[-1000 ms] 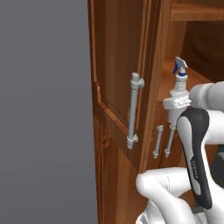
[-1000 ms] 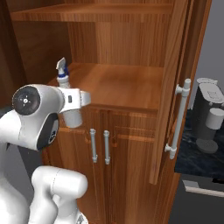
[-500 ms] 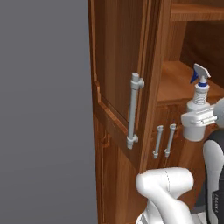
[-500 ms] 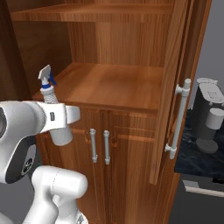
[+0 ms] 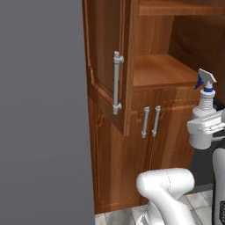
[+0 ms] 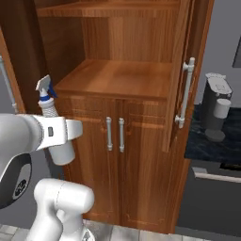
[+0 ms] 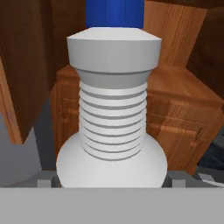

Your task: Open the cabinet. Pick the spray and place it next to the sink. Then close the cabinet.

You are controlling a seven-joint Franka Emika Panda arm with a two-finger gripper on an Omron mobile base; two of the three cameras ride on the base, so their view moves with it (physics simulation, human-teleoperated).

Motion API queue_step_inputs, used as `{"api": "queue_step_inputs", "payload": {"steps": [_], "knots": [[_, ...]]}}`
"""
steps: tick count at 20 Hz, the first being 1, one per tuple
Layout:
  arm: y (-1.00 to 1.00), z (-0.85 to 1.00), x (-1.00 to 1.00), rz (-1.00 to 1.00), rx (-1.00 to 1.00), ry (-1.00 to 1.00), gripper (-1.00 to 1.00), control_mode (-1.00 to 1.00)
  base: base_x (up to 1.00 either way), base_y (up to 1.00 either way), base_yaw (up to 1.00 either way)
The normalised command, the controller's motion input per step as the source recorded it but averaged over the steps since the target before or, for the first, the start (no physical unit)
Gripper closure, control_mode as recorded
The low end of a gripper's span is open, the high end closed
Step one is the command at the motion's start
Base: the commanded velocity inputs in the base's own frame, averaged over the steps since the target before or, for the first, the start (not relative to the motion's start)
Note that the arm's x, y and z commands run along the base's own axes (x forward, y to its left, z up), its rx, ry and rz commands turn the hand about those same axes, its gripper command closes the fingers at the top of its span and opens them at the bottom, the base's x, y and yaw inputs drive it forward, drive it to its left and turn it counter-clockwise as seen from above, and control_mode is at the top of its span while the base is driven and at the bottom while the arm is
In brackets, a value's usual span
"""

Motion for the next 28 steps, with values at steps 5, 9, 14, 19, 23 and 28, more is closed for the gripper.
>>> {"api": "queue_step_inputs", "payload": {"steps": [5, 9, 14, 19, 23, 28], "knots": [[0.0, 0.0, 0.0, 0.0, 0.0, 0.0, 1.0, 1.0, -0.74, -0.38, -0.08], [0.0, 0.0, 0.0, 0.0, 0.0, 0.0, 1.0, 1.0, -0.11, -0.99, -0.11], [0.0, 0.0, 0.0, 0.0, 0.0, 0.0, 1.0, 1.0, 0.0, -1.0, -0.13], [0.0, 0.0, 0.0, 0.0, 0.0, 0.0, 1.0, 1.0, 0.06, -1.0, -0.11], [0.0, 0.0, 0.0, 0.0, 0.0, 0.0, 1.0, 1.0, 0.46, -0.97, -0.07], [0.0, 0.0, 0.0, 0.0, 0.0, 0.0, 1.0, 1.0, 0.82, -0.79, -0.04]]}}
